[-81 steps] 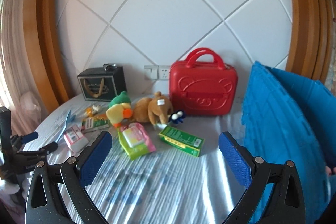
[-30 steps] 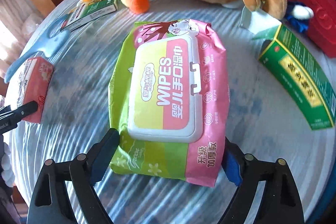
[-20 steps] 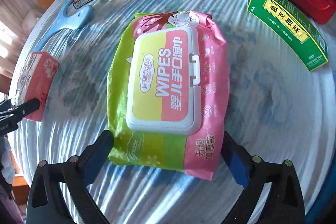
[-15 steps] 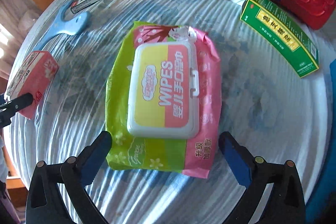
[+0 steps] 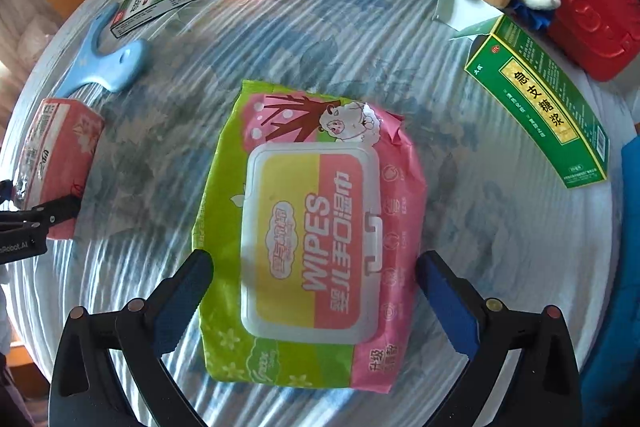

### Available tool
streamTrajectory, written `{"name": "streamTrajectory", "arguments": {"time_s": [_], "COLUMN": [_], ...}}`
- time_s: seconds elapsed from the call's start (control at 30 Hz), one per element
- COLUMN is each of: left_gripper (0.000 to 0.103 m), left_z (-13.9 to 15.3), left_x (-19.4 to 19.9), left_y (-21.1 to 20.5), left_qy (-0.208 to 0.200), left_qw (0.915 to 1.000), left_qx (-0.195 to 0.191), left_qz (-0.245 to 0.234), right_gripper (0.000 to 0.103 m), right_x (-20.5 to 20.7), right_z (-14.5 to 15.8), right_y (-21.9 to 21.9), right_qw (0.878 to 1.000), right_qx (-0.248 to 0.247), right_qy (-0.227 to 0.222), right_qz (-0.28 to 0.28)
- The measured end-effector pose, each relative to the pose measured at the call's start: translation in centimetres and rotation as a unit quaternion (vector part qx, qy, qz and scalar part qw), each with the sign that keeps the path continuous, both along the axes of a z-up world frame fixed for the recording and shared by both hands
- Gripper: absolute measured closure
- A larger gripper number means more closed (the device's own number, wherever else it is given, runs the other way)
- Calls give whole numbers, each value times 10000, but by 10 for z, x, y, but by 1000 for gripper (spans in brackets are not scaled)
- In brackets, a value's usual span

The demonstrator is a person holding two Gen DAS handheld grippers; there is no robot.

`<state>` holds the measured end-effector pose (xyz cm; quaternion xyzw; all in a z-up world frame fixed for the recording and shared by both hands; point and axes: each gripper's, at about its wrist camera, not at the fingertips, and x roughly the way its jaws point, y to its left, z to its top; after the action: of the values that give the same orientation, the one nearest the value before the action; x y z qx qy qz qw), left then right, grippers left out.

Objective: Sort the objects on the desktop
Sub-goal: 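Grasp the tissue pack with the left tool while the right tool grasps the pink wipes pack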

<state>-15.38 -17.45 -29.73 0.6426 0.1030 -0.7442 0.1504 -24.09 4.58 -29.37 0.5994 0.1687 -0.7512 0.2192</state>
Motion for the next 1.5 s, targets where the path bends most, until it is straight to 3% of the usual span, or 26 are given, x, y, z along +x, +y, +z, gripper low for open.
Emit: {"name": "streamTrajectory", "arguments": {"time_s": [0.1, 0.2, 0.23, 0.4, 0.6, 0.7, 0.77, 0.83, 0.87, 0.93, 1.0, 1.03, 1.13, 1.2, 1.27, 1.33, 1.5], "left_gripper": [11, 11, 5, 0, 0, 0, 10, 10, 10, 10, 6, 5, 14, 16, 17, 17, 17], "left_z": [6, -11, -18, -17, -9, -6, 3, 18, 23, 19, 6, 6, 15, 19, 23, 29, 55], "left_x": [-5, -17, -19, -20, -15, -18, -19, -18, -19, -26, -32, -32, -28, -21, -11, -1, 22], "left_y": [-2, -5, -5, -12, -10, -13, -16, -16, -16, -17, -16, -18, -12, -3, 7, 18, 44], "left_qy": [20, -182, -271, 28, 362, 223, 213, 396, 434, 275, 39, 149, 327, 430, 523, 612, 932], "left_qw": [9999, 9998, 9996, 9996, 9992, 9996, 9996, 9991, 9989, 9995, 9999, 9997, 9993, 9985, 9980, 9976, 9949], "left_qx": [-55, -7, 13, 253, 139, 179, 138, 61, 80, 112, 132, 199, 195, 321, 346, 305, 261], "left_qz": [-91, -65, -34, 74, -83, -70, 82, 124, 127, 79, 14, 55, -16, -72, -112, -143, -284], "right_gripper": [0, 0, 0, 0, 0, 0, 0, 0, 0, 0, 0, 0, 0, 7, 21, 29, 39], "right_x": [-6, -13, -14, -15, -5, 1, 2, -1, 0, 3, 2, 2, 10, 16, 22, 26, 47], "right_z": [1, -4, -7, -20, -21, -21, -20, -18, -13, -7, -13, -20, -22, -19, -13, -4, 7], "right_y": [5, 8, 8, 6, -2, -3, -4, -4, -5, -12, -18, -21, -29, -30, -29, -26, -24], "right_qw": [9999, 9994, 9991, 9975, 9988, 9986, 9988, 9978, 9979, 9992, 9993, 9987, 9995, 9997, 9996, 9990, 9981], "right_qx": [-34, -24, -20, -170, -204, -285, -286, -246, -246, -116, -52, -72, 19, -44, -127, -291, -460], "right_qy": [-49, -159, -255, -533, -208, -11, -68, -397, -318, -35, -175, -357, -185, -47, 42, 79, 160], "right_qz": [-146, -313, -335, -421, -394, -444, -402, -476, -501, -375, -315, -343, -273, -233, -258, -339, -371]}}
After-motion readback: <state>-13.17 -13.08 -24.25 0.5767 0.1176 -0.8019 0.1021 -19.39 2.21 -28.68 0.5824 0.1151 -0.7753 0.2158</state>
